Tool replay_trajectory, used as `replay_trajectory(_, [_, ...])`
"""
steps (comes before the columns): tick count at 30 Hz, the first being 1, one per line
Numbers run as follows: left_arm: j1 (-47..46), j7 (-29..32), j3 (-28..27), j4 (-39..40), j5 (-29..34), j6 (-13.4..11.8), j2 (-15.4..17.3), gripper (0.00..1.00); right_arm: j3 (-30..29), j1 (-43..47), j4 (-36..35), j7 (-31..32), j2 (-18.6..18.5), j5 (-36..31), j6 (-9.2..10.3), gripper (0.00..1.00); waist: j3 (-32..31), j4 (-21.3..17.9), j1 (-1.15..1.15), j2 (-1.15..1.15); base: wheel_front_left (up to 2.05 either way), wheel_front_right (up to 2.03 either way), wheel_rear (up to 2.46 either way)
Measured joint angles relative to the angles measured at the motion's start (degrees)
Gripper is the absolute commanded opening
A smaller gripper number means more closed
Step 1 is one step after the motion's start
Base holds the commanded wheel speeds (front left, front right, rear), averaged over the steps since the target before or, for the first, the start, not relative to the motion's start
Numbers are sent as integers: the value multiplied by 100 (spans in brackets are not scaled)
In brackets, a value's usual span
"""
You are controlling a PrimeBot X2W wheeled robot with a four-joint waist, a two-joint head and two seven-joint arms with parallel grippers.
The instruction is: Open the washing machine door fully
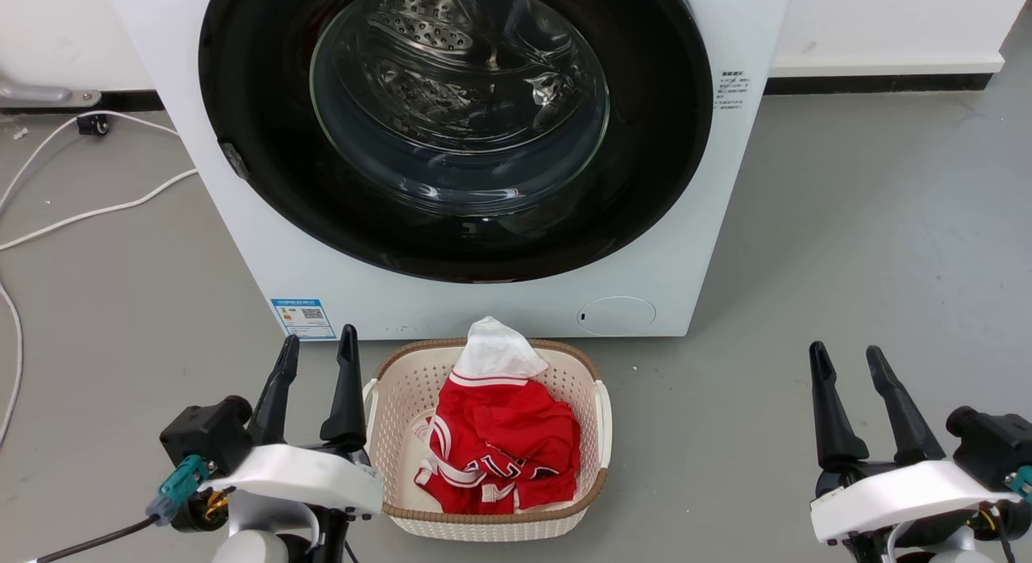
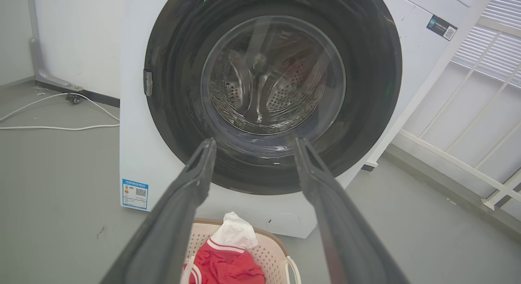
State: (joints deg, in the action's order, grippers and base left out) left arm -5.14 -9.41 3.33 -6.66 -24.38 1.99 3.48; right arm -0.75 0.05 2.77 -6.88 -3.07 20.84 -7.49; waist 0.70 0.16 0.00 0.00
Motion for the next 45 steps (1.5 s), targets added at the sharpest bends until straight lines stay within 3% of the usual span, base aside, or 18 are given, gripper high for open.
replay_trajectory(23, [15,-292,111,-10,1226,-253,118,100,16,131,-432,89,4,-1244,-1,100,-2,6,0,0,0,0,0])
replay_trajectory(45, [34,-525,204,-68,2074,-309,130,100,-12,232,-576,-7,5,-1895,-1,100,6,9,0,0,0,0,0])
